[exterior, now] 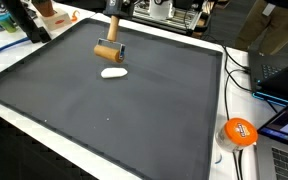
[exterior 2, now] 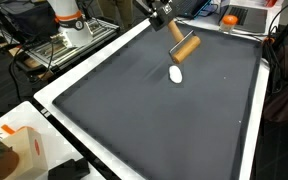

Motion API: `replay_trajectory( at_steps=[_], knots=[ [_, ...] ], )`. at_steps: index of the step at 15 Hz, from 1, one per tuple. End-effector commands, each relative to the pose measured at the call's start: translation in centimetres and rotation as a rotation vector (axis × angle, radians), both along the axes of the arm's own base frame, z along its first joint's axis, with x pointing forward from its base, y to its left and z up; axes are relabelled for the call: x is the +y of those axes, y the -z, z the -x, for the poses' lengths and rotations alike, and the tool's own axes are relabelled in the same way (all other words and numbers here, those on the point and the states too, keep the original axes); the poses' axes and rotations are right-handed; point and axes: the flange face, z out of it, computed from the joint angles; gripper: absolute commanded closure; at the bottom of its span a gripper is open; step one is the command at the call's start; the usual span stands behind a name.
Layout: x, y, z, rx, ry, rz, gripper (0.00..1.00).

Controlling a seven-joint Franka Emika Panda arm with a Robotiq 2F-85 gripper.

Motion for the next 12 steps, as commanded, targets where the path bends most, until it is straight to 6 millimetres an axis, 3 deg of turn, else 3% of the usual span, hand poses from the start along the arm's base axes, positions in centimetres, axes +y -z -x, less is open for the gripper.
replay_trajectory(
  at_steps=[1, 8, 12],
  knots=[
    [-1.5, -0.6, -0.1, -0.047, 0.013, 0.067, 0.78],
    [1.1, -0.5, 0.0, -0.063, -0.033, 0.079, 0.78],
    [1.2, -0.5, 0.2, -0.047, -0.040, 0.105, 0.78]
  ],
)
